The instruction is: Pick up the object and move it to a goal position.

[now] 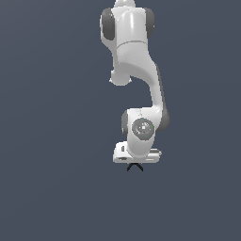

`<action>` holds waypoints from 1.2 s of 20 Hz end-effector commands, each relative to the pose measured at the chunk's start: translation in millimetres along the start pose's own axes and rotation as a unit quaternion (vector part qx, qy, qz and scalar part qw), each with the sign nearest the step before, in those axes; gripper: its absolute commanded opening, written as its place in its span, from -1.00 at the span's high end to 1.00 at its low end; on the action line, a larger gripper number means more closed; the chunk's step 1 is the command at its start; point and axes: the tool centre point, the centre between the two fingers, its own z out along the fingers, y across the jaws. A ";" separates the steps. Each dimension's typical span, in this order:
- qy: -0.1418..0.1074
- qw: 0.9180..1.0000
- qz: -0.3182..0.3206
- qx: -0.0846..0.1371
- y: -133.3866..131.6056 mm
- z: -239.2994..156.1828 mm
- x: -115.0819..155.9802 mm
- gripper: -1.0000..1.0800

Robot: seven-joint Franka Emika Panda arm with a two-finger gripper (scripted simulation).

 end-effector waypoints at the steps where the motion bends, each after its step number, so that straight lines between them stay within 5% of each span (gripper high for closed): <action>1: 0.001 1.000 0.000 0.000 4.2 -7.9 -0.9 1.00; 10: 0.001 1.000 0.000 0.000 34.3 -63.5 -11.5 1.00; 24: 0.001 1.000 0.000 0.000 112.0 -210.7 -38.1 1.00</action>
